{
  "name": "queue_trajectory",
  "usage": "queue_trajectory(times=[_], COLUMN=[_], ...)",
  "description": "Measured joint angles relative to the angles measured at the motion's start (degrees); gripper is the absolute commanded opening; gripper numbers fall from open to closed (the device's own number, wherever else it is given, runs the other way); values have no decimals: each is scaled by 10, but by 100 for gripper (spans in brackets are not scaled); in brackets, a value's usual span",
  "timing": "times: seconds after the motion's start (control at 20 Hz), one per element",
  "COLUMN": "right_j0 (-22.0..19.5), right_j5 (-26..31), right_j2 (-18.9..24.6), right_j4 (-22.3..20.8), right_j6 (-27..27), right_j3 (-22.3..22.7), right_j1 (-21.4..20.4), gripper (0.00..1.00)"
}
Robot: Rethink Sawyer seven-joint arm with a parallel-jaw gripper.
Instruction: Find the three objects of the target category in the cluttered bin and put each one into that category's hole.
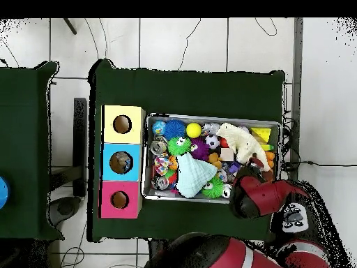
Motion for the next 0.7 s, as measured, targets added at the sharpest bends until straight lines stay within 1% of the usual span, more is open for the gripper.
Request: queue_trajectory(times=[0.2,0.25,0.7], right_j0=[-1,-1,-6], right_j5=[0,0,0], right_j2=[2,2,8], right_j4=[0,0,0], right_j6=[0,0,0], right_j3=[-4,-4,-5], right_j1=[4,4,4], gripper=[100,0,0])
